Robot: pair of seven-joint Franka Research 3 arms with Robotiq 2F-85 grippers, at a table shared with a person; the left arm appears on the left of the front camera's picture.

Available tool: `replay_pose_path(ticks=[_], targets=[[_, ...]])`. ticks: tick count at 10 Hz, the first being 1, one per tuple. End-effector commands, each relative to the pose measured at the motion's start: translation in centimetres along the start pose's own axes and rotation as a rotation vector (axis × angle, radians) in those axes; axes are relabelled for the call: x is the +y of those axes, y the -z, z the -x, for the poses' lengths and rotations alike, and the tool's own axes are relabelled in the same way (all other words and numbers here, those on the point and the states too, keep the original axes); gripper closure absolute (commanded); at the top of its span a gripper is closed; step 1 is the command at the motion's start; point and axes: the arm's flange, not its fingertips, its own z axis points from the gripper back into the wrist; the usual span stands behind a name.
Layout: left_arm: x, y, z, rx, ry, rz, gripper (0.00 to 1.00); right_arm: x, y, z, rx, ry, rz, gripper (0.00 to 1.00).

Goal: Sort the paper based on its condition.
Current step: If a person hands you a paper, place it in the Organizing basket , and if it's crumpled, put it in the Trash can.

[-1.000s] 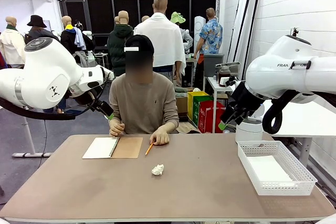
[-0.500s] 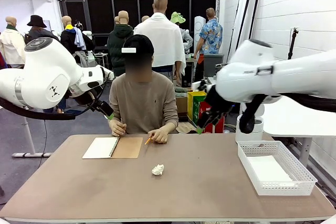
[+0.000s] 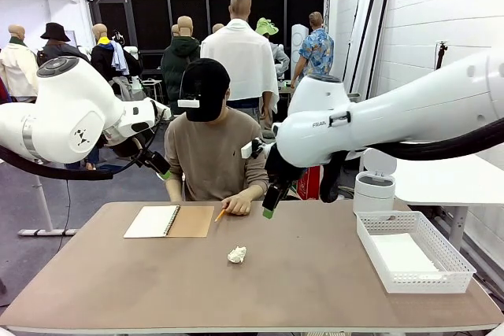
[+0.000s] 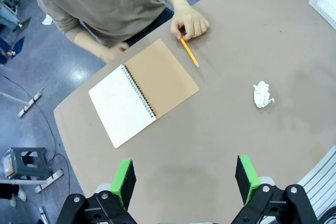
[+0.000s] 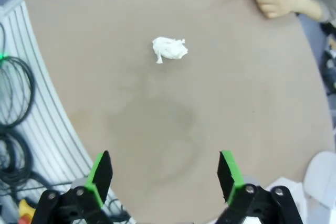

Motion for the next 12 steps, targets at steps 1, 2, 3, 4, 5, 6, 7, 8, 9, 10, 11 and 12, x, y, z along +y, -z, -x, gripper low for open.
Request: replay_pose_path(ticks=[1, 2, 3, 4, 5, 6, 7, 8, 9, 10, 11, 12], targets=[[0.1, 0.0, 0.0, 0.000, -0.002, 0.000, 0.00, -0.4, 0.6, -0.9, 0.030, -0.043, 0.024, 0.00], [0.1, 0.0, 0.0, 0.000, -0.002, 0.000, 0.00, -0.4, -0.1, -0.4, 0.035, -0.009, 0.035, 0.00], [0.1, 0.0, 0.0, 0.000, -0.002, 0.000, 0.00, 0.1, 0.7, -0.5, 0.017, -0.025, 0.004, 0.00], [0.1, 0.0, 0.0, 0.000, -0.002, 0.000, 0.00, 0.1, 0.7, -0.5, 0.017, -0.025, 0.004, 0.00], [0.1, 0.0, 0.0, 0.000, -0.002, 0.000, 0.00, 0.1, 0.7, -0.5, 0.017, -0.025, 0.004, 0.00], [0.1, 0.0, 0.0, 0.000, -0.002, 0.000, 0.00, 0.1, 0.7, -0.5, 0.017, -0.025, 0.004, 0.00], [0.1, 0.0, 0.0, 0.000, -0.002, 0.000, 0.00, 0.1, 0.7, -0.5, 0.017, -0.025, 0.004, 0.00], [0.1, 0.0, 0.0, 0.000, -0.002, 0.000, 0.00, -0.1, 0.8, -0.5, 0.023, -0.027, 0.010, 0.00], [0.1, 0.0, 0.0, 0.000, -0.002, 0.000, 0.00, -0.4, 2.7, -1.5, 0.028, -0.047, 0.011, 0.00], [0.1, 0.0, 0.0, 0.000, -0.002, 0.000, 0.00, -0.6, 4.4, -2.3, 0.022, -0.093, -0.002, 0.00], [0.1, 0.0, 0.0, 0.000, -0.002, 0.000, 0.00, -0.8, 5.9, -3.2, 0.044, -0.130, -0.027, 0.00], [0.1, 0.0, 0.0, 0.000, -0.002, 0.000, 0.00, -0.8, 7.1, -3.9, 0.050, -0.153, -0.054, 0.00]])
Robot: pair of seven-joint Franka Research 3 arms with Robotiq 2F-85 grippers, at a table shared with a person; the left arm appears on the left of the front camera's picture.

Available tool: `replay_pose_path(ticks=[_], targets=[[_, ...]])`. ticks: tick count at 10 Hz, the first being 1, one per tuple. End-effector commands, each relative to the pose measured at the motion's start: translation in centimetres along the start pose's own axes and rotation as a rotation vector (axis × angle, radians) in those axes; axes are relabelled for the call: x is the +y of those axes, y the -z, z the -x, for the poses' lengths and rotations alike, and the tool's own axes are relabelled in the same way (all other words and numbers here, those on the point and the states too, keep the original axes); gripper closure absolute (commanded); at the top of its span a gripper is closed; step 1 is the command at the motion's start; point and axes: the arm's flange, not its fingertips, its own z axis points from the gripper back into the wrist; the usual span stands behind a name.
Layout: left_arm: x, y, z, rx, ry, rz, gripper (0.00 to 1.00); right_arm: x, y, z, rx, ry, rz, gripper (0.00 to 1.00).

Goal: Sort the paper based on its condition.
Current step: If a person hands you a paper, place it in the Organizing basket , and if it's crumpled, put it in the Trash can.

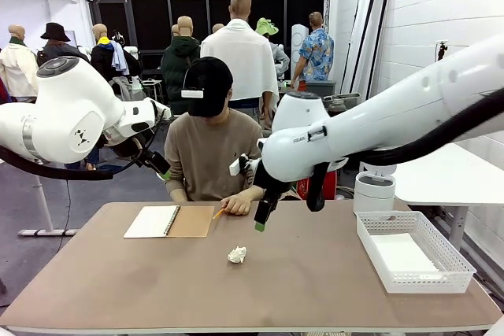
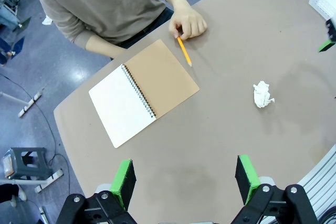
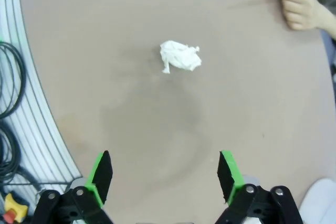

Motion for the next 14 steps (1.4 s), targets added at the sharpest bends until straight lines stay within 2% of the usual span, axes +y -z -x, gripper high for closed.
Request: replay_pose_path(ticks=[1, 4, 8, 11, 12, 14], targets=[[0.1, 0.0, 0.0, 0.000, -0.002, 0.000, 0.00, -0.9, 2.1, -2.2, 0.009, -0.076, -0.025, 0.00], [0.1, 0.0, 0.0, 0.000, -0.002, 0.000, 0.00, -0.8, 5.4, -3.9, 0.059, -0.140, -0.080, 0.00], [0.1, 0.0, 0.0, 0.000, -0.002, 0.000, 0.00, -1.8, 8.3, -4.7, 0.049, -0.208, -0.079, 0.00], [0.1, 0.0, 0.0, 0.000, -0.002, 0.000, 0.00, -1.8, 7.7, -4.5, 0.086, -0.181, -0.090, 0.00], [0.1, 0.0, 0.0, 0.000, -0.002, 0.000, 0.00, -1.7, 8.7, -4.6, 0.056, -0.183, -0.100, 0.00], [0.1, 0.0, 0.0, 0.000, -0.002, 0.000, 0.00, -1.7, 8.7, -4.6, 0.056, -0.183, -0.100, 0.00]])
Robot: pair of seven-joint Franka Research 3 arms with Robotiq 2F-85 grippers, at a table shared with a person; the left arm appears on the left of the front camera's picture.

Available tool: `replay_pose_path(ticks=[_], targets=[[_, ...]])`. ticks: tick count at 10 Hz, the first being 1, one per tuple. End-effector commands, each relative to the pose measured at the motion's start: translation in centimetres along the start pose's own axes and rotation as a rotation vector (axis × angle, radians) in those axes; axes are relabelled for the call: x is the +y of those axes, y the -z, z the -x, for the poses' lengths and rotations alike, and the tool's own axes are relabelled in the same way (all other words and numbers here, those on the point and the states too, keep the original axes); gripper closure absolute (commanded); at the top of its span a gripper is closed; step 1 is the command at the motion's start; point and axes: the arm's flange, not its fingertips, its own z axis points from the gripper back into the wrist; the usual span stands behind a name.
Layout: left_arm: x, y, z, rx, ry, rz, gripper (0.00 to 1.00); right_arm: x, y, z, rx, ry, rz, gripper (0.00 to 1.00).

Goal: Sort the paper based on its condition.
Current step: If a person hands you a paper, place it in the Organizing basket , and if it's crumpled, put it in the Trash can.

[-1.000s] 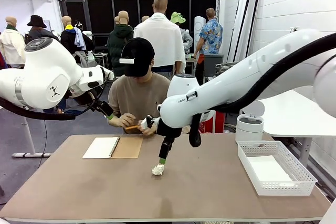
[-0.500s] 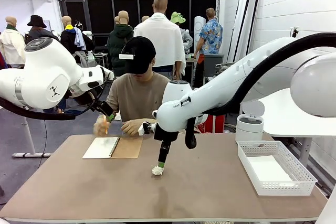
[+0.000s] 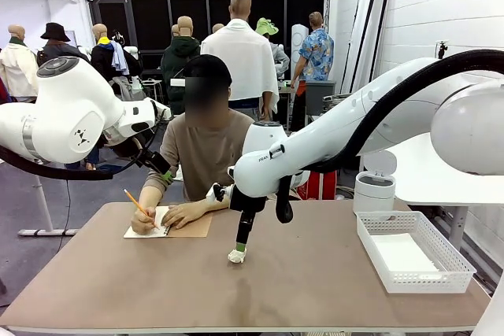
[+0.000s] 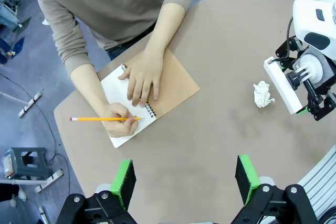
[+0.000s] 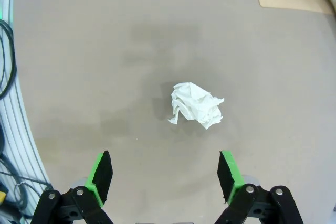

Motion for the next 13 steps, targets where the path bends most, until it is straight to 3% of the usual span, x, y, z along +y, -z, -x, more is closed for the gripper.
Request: replay_pose_path(ticks=[1, 13], targets=[[0.1, 0.0, 0.0, 0.000, -0.002, 0.000, 0.00, 0.0, 0.0, 0.1, -0.001, -0.001, 0.005, 0.00], [0.1, 0.0, 0.0, 0.000, -0.002, 0.000, 0.00, -3.3, 6.2, -2.6, 0.057, -0.084, -0.032, 0.00]])
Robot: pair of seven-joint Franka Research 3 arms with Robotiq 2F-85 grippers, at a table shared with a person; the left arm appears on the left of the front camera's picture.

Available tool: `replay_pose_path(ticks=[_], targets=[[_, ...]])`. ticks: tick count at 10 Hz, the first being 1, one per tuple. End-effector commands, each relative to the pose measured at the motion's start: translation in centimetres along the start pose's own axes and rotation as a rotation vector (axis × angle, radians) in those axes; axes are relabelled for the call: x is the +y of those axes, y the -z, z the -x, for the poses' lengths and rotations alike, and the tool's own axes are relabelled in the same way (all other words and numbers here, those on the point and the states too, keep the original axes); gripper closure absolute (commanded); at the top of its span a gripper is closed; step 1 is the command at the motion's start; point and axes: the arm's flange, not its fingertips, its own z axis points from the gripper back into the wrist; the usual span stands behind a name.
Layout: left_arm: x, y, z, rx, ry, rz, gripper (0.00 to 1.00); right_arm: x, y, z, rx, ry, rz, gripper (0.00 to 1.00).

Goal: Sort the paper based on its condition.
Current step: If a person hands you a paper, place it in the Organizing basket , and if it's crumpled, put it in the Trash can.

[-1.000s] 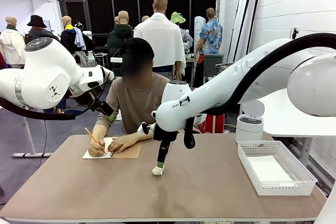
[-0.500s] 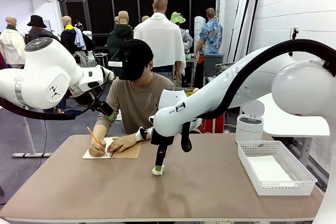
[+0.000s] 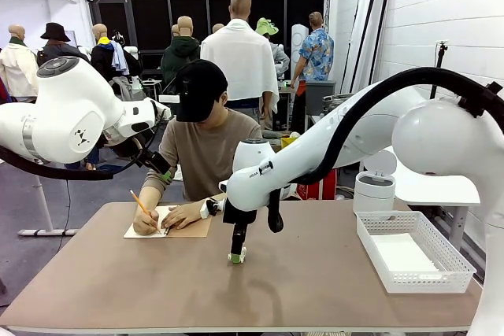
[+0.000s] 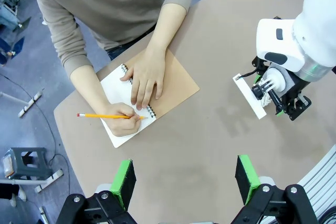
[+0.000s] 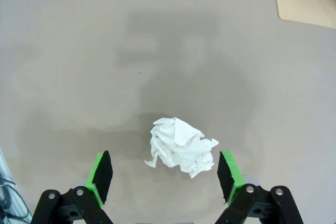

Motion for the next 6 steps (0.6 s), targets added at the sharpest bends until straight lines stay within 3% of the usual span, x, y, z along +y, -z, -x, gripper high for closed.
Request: replay_pose_path(ticks=[1, 6], targets=[[0.1, 0.0, 0.0, 0.000, -0.002, 0.000, 0.00, -0.8, 0.2, -0.7, 0.027, -0.020, -0.007, 0.00], [0.1, 0.0, 0.0, 0.000, -0.002, 0.000, 0.00, -1.8, 1.2, -0.9, 0.059, 0.016, -0.001, 0.00]])
